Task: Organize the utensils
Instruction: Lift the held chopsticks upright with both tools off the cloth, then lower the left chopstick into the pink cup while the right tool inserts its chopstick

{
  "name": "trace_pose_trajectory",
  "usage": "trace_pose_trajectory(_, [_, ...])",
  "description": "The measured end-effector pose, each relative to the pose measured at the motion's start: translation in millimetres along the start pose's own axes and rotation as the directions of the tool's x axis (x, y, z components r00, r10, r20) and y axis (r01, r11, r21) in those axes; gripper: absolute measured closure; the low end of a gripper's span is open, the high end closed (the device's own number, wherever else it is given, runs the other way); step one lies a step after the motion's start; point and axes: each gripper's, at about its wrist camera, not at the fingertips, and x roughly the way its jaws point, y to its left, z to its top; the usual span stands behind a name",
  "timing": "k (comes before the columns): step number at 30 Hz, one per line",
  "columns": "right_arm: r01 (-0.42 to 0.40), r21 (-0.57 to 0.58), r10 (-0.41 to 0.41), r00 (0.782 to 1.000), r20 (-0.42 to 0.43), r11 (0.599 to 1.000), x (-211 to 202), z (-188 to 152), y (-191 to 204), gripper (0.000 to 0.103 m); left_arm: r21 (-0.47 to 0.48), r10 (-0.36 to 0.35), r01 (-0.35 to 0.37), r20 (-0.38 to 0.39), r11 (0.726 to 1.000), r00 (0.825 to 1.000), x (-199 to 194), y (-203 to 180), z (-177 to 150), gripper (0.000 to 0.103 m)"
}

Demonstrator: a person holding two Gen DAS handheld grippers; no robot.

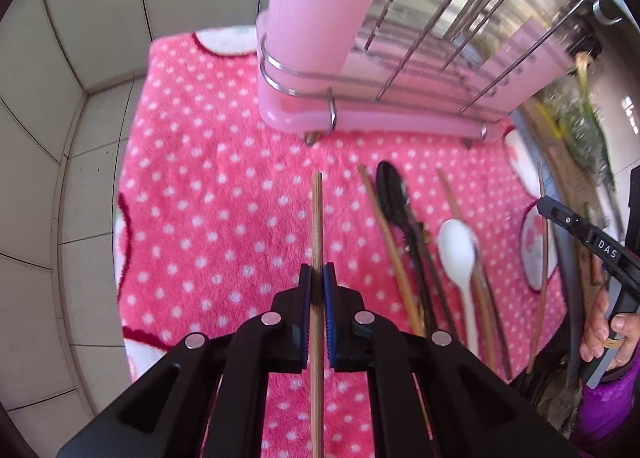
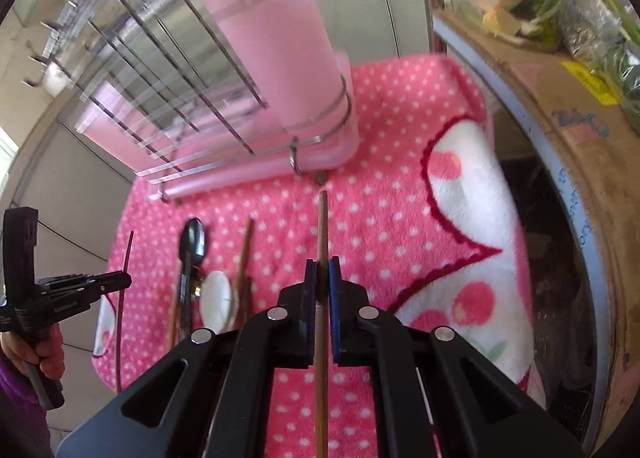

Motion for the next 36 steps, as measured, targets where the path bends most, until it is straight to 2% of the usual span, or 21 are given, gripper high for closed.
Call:
trace_pose_trajectory(3, [-0.010, -0.011, 0.010, 0.998, 0.062, 1.000, -18.8, -1.0, 7.0, 0.097, -0.006, -0.020, 0.021, 0.101, 1.000, 0.995, -25.4, 1.8, -5.6, 0.098])
trace_pose_trajectory(5, [-0.010, -0.018, 0.012, 0.995, 0.095, 1.000, -29.0, -1.5, 11.4, 0.097, -0.014, -0.029, 0.032, 0.169, 0.999, 0.985, -42.0, 1.1, -9.3, 0.098])
trace_pose_trajectory(10, [0.005, -0.047, 0.004, 0.983, 0.182, 0.999, -55.3, -6.3, 19.1, 0.097, -0.027, -0.041, 0.052, 0.299, 0.998, 0.953, -77.5, 9.9, -20.9, 0.098])
trace_pose_trajectory(14, [0.012, -0.064, 0.005, 0.968, 0.250, 0.998, -79.2, -8.2, 25.3, 0.097, -0.026, -0.063, 0.079, 0.370, 0.997, 0.927, -104.0, 13.0, -31.4, 0.098])
trace_pose_trajectory(18, [0.042, -0.093, -0.012, 0.954, 0.300, 0.995, -93.5, -8.5, 31.9, 0.097, -0.006, -0.060, 0.070, 0.436, 0.998, 0.898, -123.0, 9.9, -38.0, 0.098])
trace_pose_trajectory(29, [0.081, -0.122, -0.034, 0.937, 0.347, 0.989, -98.7, -15.4, 40.3, 0.097, -0.014, -0.078, 0.097, 0.494, 0.995, 0.866, -129.8, 12.4, -50.6, 0.098])
trace_pose_trajectory(31, [0.084, -0.128, -0.035, 0.937, 0.348, 0.988, -99.0, -14.8, 41.6, 0.097, -0.015, -0.073, 0.093, 0.494, 0.996, 0.866, -129.5, 13.3, -50.8, 0.098])
trace_pose_trajectory(33, [0.087, -0.128, -0.039, 0.939, 0.341, 0.988, -94.8, -15.7, 41.0, 0.097, -0.020, -0.066, 0.086, 0.480, 0.996, 0.875, -124.2, 13.6, -51.7, 0.098])
trace_pose_trajectory(36, [0.080, -0.126, -0.032, 0.938, 0.346, 0.989, -95.6, -15.4, 40.7, 0.097, -0.023, -0.066, 0.088, 0.487, 0.996, 0.871, -124.4, 14.7, -52.4, 0.098])
